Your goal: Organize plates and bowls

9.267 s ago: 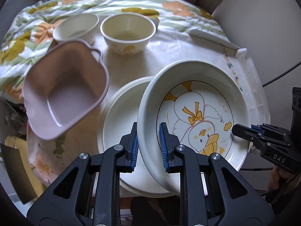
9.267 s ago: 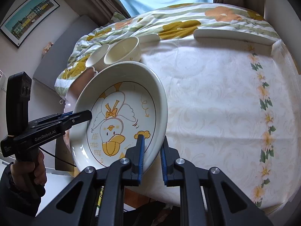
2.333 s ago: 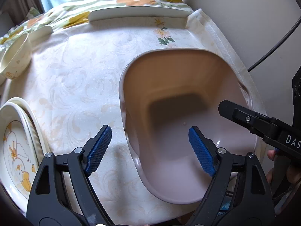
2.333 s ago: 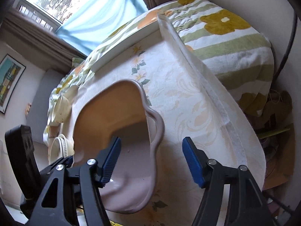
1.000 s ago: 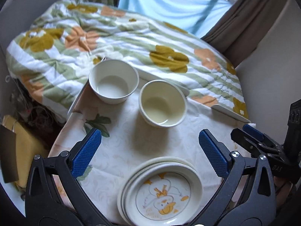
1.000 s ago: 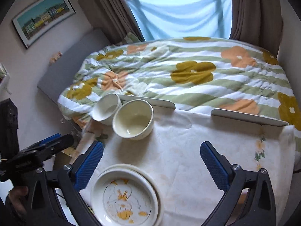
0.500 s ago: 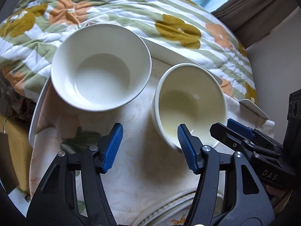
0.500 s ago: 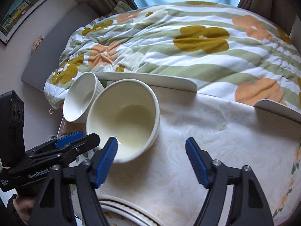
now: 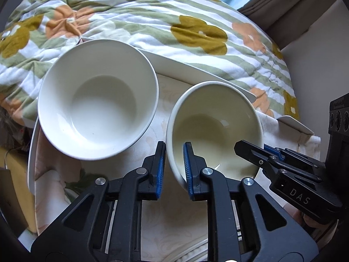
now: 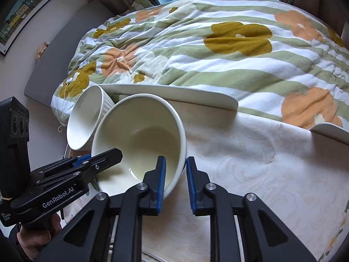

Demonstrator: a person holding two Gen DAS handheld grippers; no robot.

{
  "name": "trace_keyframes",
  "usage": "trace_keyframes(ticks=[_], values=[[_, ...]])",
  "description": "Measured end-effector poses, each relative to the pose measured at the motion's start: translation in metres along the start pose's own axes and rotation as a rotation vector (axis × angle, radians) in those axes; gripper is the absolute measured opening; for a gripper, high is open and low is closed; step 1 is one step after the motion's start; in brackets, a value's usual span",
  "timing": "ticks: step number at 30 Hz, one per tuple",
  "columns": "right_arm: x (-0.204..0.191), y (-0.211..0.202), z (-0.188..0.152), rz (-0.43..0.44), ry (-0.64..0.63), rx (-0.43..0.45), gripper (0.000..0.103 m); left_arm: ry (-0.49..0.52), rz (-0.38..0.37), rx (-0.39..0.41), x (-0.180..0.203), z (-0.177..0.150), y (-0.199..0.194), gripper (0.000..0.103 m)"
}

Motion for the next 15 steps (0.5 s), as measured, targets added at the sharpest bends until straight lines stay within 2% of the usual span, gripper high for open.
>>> trace_keyframes(ticks=[9,15], values=[[-0.003,-0.013,0.001,0.004,-0.016,0.041,0.017,0.043,0.029,0.035,0.007,-0.003,-0.016,0.015],[-0.008,-0.043,-0.006,0.012,-0.012,0.107,0.017,0.082,0.021,0.091,0.023,-0.004,-0.046,0.015]])
Point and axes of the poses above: each gripper's, at about its wrist camera, not at the fingertips, and y roughly the way its jaws point, x to its right, z to its top, the point moved 4 cm from there along y, roughly the way its jaws point, and after that the axes turned 12 degrees about y, right-handed, at the moved point
